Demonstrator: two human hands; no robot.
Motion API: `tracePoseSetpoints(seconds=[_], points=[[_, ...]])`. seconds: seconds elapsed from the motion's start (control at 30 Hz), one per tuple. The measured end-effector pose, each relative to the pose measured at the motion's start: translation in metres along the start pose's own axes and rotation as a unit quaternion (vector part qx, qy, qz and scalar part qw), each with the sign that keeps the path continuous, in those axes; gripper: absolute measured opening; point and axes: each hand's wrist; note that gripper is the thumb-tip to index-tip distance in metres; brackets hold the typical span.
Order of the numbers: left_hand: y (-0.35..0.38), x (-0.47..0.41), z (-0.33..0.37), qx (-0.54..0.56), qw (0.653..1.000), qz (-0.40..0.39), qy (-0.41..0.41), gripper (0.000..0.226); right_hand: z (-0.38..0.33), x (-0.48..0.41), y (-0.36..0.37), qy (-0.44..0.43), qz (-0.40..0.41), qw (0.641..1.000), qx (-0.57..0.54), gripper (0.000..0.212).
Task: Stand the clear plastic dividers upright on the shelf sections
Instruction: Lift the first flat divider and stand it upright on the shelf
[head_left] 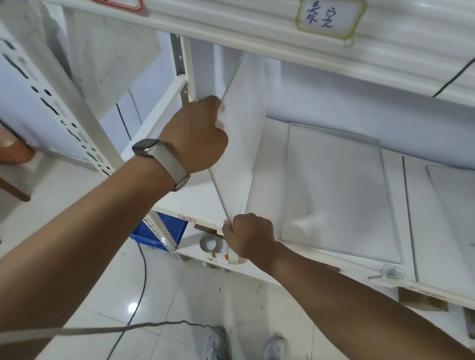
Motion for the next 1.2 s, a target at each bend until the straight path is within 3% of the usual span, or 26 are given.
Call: tracePoseSetpoints(seconds=[0.27, 0.8, 1.2], points=[[0.003, 0.01, 0.015, -0.013, 1.0, -0.005, 0.018, 0.064, -0.002, -0.003, 0.001, 0.012, 0.011, 0.999, -0.028, 0.037], [0.011, 0.01, 0.026, -0.062, 0.997, 0.002, 0.051, 0.059, -0.006, -0.009, 0.005, 0.017, 0.0, 0.999, -0.04, 0.038], [0.013, -0.003, 0.032, -0.073, 0.997, -0.021, 0.02, 0.027, -0.004, -0.014, -0.005, -0.007, -0.03, 1.0, 0.007, 0.029]])
Point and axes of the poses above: each hand's wrist, its own x-axis away from the middle knuckle, its own y-axis out of the palm, z = x × y, and after that the axes turned 13 degrees about x, right-handed
